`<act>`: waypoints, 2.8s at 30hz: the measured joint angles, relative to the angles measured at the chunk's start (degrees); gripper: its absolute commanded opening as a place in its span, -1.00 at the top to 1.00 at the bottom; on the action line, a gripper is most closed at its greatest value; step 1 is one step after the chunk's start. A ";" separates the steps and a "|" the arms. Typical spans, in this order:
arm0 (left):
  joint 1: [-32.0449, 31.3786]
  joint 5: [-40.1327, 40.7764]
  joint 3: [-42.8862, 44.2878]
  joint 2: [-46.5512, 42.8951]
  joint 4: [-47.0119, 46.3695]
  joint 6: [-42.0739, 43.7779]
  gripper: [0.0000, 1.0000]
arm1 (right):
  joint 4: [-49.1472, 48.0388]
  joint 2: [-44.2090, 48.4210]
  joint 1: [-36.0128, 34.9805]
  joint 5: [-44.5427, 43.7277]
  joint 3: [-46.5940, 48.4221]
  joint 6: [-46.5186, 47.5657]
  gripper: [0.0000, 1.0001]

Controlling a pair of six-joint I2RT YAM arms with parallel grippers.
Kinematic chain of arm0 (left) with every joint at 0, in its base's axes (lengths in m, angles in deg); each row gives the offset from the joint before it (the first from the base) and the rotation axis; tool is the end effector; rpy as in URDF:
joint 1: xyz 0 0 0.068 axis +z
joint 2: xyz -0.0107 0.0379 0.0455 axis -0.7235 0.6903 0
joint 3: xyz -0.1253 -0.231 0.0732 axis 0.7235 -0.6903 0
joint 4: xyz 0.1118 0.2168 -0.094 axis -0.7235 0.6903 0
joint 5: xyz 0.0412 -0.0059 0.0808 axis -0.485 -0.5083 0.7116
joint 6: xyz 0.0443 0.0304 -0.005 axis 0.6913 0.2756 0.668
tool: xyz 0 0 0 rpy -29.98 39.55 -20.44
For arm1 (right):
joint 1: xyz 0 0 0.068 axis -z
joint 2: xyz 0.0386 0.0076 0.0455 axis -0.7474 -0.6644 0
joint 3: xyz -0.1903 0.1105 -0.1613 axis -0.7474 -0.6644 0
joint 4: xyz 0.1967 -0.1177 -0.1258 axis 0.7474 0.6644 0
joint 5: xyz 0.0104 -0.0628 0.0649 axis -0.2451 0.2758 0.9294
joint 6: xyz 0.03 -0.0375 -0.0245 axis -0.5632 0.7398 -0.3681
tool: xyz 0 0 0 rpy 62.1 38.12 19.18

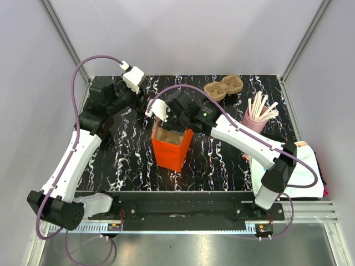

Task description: Pack the takeout coffee

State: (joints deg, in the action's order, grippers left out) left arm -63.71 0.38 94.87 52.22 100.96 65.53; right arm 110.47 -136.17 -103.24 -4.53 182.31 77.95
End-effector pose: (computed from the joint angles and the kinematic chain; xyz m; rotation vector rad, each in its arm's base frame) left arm 0.2480 -0.0889 0.4227 0.7440 1.6465 -0.2790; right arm 0.2239 0.3090 0.3711 -1.5167 1.7365 0.0384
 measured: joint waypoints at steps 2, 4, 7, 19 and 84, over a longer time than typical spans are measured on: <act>-0.02 0.00 0.00 -0.02 -0.11 0.00 -0.03 | 0.61 -0.04 0.26 1.44 0.04 -0.59 -0.10; 0.00 0.00 0.00 -0.09 -0.24 0.00 -0.03 | 1.66 -0.35 0.68 2.80 0.39 -1.11 -0.10; 0.00 0.00 0.00 -0.20 -0.24 0.00 -0.02 | 3.48 -1.49 1.70 4.94 1.86 -2.23 -0.10; -0.02 0.07 -0.72 -0.39 -0.74 0.02 0.03 | 10.29 -3.82 2.43 10.05 6.75 -5.64 -0.11; -0.81 0.39 -1.88 -1.22 -0.74 0.44 0.04 | 20.17 -2.14 4.15 12.68 25.20 -7.61 -0.99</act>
State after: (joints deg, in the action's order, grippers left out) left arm -64.52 0.78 92.99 50.99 100.21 65.97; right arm 130.64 -138.31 -99.08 8.15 207.51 70.35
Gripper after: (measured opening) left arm 0.475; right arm 0.993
